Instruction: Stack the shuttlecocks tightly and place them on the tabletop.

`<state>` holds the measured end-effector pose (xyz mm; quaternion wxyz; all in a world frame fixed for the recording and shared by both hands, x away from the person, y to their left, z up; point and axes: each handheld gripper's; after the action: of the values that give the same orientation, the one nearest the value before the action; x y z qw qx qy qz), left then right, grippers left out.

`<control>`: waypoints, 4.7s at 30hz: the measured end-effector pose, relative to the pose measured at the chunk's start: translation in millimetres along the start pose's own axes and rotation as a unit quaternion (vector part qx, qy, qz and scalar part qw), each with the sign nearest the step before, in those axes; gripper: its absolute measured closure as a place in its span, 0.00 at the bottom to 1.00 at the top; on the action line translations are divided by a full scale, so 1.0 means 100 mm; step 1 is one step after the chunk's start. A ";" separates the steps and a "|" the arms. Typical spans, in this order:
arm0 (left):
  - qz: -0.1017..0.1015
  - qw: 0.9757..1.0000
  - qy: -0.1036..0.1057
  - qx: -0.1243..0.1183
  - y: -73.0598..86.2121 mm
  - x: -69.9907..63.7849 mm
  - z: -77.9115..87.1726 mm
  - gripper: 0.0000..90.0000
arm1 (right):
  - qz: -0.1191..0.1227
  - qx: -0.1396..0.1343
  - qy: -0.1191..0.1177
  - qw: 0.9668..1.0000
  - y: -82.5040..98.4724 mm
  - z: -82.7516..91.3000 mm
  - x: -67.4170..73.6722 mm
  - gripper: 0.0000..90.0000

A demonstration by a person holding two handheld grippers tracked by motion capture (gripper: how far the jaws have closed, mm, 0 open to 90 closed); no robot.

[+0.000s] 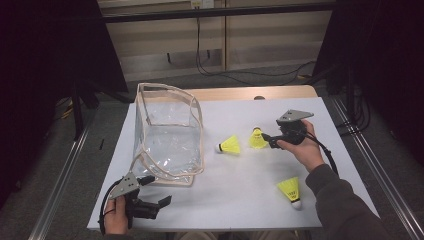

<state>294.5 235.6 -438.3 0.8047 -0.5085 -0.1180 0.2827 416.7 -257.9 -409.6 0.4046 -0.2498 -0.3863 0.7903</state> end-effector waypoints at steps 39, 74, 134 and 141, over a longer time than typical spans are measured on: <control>-0.003 1.000 0.003 0.007 0.01 0.01 -0.02 0.05 | 0.073 0.063 -0.006 0.995 0.07 -0.19 -0.02 0.97; -0.002 1.000 -0.002 0.009 0.01 0.01 -0.02 0.05 | 0.059 0.062 -0.086 0.993 0.06 0.32 0.04 1.00; -0.008 1.000 -0.006 0.011 0.01 0.00 -0.02 0.05 | 0.006 0.053 -0.038 0.998 0.22 0.39 -0.13 1.00; -0.002 1.000 -0.003 0.010 0.02 0.00 -0.02 0.05 | 0.002 0.055 -0.039 0.998 0.25 0.39 -0.14 1.00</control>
<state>294.8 234.5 -440.6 0.8096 -0.5000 -0.1181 0.2839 385.4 -294.9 -406.3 0.4005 -0.1970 -0.3572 0.8205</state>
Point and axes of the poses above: each handheld gripper's, and its own axes: z roughly backward along the jaws, y roughly out of its underside, x roughly to its left, and after that the axes turned 2 degrees about -z, right-handed
